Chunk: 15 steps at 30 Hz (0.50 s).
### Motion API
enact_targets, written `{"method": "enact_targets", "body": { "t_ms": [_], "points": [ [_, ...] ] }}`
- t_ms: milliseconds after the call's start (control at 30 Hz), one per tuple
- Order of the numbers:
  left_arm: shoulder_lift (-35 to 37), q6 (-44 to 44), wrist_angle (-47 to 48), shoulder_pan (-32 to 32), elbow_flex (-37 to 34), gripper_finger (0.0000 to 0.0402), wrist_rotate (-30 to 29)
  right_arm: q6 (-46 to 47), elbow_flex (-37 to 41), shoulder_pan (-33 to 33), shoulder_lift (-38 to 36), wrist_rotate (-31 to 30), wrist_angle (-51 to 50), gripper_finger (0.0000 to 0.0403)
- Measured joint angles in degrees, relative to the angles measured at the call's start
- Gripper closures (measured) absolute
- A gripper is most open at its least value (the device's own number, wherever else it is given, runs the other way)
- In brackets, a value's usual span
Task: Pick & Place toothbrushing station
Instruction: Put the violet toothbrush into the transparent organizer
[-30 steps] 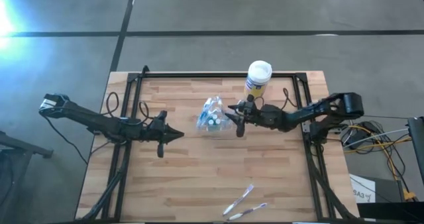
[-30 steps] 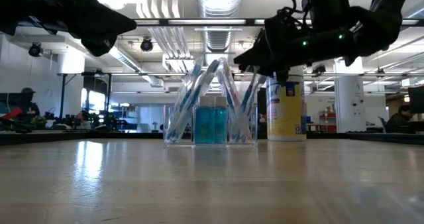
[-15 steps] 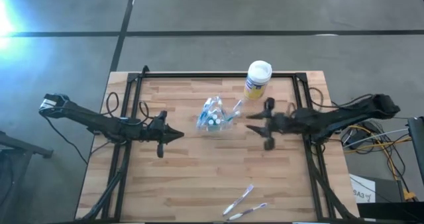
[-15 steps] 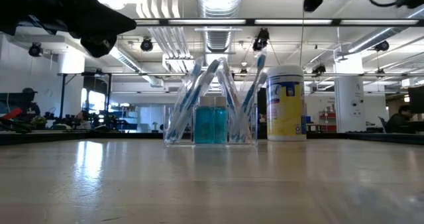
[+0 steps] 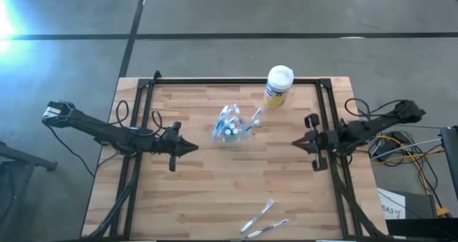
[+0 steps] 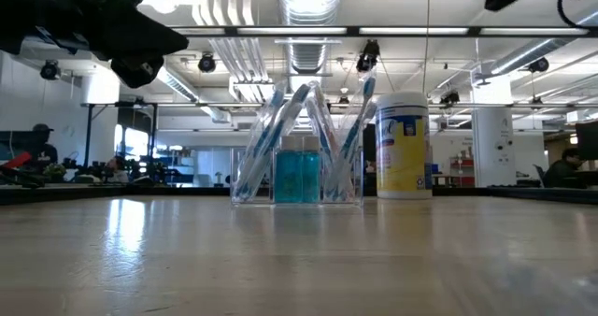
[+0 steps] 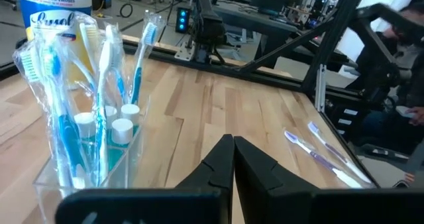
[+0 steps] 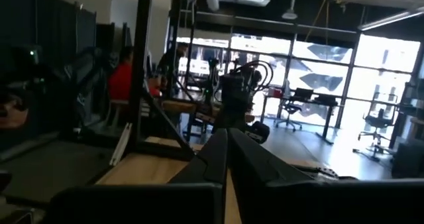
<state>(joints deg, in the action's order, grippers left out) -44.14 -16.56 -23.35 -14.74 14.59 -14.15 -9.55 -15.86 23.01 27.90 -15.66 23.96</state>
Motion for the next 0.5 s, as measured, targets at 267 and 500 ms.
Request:
{"method": "enact_targets", "body": {
  "t_ms": [267, 500],
  "points": [
    [-0.35, -4.04, -2.65, -0.09, -0.37, 0.0389, 2.75, 1.45, 9.69, 0.00, -5.63, -2.53, 6.70, 0.0394],
    [-4.68, -2.14, -9.58, -0.15, -0.33, 0.0397, 7.38, 1.48, 12.68, -0.03, -9.80, -4.01, 6.50, 0.0394]
  ]
}}
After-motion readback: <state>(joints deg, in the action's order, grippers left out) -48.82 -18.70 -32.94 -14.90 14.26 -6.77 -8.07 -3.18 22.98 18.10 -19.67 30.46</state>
